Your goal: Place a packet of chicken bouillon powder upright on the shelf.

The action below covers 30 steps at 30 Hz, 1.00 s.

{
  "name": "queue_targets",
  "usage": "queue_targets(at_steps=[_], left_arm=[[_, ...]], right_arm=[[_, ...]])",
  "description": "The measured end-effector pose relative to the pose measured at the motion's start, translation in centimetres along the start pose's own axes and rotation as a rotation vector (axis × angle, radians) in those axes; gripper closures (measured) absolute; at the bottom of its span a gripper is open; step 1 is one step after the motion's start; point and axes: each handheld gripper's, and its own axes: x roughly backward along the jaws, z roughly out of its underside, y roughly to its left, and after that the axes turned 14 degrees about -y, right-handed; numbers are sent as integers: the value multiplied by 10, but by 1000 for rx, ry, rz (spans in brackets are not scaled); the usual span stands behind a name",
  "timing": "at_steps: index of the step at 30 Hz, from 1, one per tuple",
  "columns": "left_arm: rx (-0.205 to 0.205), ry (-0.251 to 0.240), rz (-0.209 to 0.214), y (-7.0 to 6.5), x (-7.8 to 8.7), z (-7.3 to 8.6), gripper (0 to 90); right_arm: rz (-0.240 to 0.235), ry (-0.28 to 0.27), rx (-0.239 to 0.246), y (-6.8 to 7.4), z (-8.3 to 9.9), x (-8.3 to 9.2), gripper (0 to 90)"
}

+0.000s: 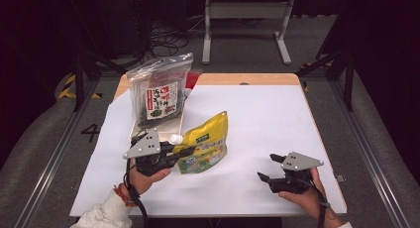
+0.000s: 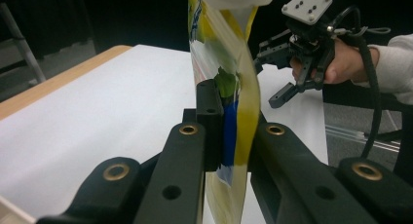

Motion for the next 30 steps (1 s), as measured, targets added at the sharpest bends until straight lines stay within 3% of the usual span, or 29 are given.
queue_targets(at_steps=[7,17,19,22,28,30], left_arm=[[-25,-11,-35,7,21,-6,862],[-108,-59,-117,26,56,-32,861],[-108,-63,-122,28,57,-33,862],[-117,-68,-150,43,66,-36,862],[-155,-63,-149,60,76,-35,861],[-162,-47,-166,65,78,-33,862]], right_arm=[[-15,12,-1,1,1,-7,242],[-27,48,14,6,11,-7,238],[-25,49,15,7,11,-6,238],[-24,41,-1,8,11,-5,237],[-26,50,-11,8,13,-6,237],[-30,52,-14,8,14,-7,237]])
